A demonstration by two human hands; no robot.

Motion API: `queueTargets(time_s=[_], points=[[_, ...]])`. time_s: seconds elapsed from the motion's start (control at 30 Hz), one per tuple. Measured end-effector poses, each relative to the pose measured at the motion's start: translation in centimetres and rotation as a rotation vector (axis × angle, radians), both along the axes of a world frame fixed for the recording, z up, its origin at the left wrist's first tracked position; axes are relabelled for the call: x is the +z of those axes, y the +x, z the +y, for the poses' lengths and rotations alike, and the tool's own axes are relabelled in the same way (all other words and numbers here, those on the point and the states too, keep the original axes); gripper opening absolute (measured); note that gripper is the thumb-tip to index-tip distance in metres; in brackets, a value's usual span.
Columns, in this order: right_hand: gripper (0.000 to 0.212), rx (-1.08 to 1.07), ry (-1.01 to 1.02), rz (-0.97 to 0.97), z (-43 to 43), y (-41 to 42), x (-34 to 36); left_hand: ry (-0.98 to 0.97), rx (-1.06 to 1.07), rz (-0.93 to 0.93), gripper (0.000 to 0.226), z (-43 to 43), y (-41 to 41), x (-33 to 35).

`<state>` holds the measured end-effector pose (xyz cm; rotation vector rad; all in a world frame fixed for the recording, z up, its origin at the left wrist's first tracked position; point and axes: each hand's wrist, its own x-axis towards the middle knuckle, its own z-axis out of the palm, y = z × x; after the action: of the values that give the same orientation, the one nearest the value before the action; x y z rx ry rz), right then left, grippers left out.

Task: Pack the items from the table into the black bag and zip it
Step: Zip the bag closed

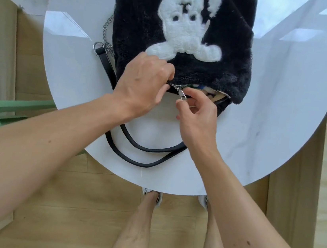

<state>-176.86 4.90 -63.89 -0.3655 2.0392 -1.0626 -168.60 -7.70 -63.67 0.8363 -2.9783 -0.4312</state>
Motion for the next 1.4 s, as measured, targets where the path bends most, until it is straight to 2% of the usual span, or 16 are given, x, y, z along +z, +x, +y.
queueTargets(time_s=[0.1,0.2,0.3,0.43,0.57,0.63,0.8,0.97,1.07,1.17,1.27,1.33,1.4], points=[[0.032,0.100,-0.029,0.023,0.2,-0.7,0.0,0.016,0.010,0.017,0.011,-0.2,-0.2,0.3],[0.023,0.151,-0.065,0.018,0.0,-1.9,0.0,0.030,0.031,0.029,0.012,-0.3,-0.5,0.7],[0.012,0.122,-0.091,-0.026,-0.5,-2.9,-0.2,0.048,0.031,0.019,0.012,-0.2,-0.6,0.9],[0.015,0.086,-0.049,0.129,-1.7,-3.7,-0.5,0.066,0.047,0.017,0.014,-0.1,-0.7,1.0],[0.025,0.036,-0.106,0.131,-2.9,-3.9,-0.5,0.072,0.073,0.023,0.015,-0.2,-0.9,1.2],[0.019,0.065,-0.125,0.140,-3.4,-4.0,-0.7,0.099,0.097,0.042,0.013,-0.3,-0.8,1.2],[0.009,0.272,-0.034,0.363,-2.7,-5.3,-1.5,0.171,0.150,0.073,0.014,-0.4,-0.6,1.3],[0.016,0.157,0.154,0.590,-2.9,-6.4,-1.8,0.214,0.182,0.073,0.012,-0.4,-0.7,1.2],[0.015,0.115,0.180,0.552,-3.4,-6.2,-1.4,0.243,0.213,0.071,0.011,-0.5,-0.8,1.0],[0.020,0.041,0.055,0.446,-1.9,-5.5,-0.6,0.255,0.243,0.078,0.010,-0.6,-0.9,1.0],[0.016,-0.068,-0.067,0.478,0.5,-4.0,0.4,0.278,0.258,0.084,0.009,-0.5,-0.9,1.0],[0.011,0.055,-0.034,0.452,0.9,-2.4,0.7,0.283,0.257,0.086,0.009,-0.5,-1.0,1.1],[0.026,0.229,0.084,0.413,0.0,-0.7,0.6,0.287,0.253,0.087,0.009,-0.5,-1.0,1.1]])
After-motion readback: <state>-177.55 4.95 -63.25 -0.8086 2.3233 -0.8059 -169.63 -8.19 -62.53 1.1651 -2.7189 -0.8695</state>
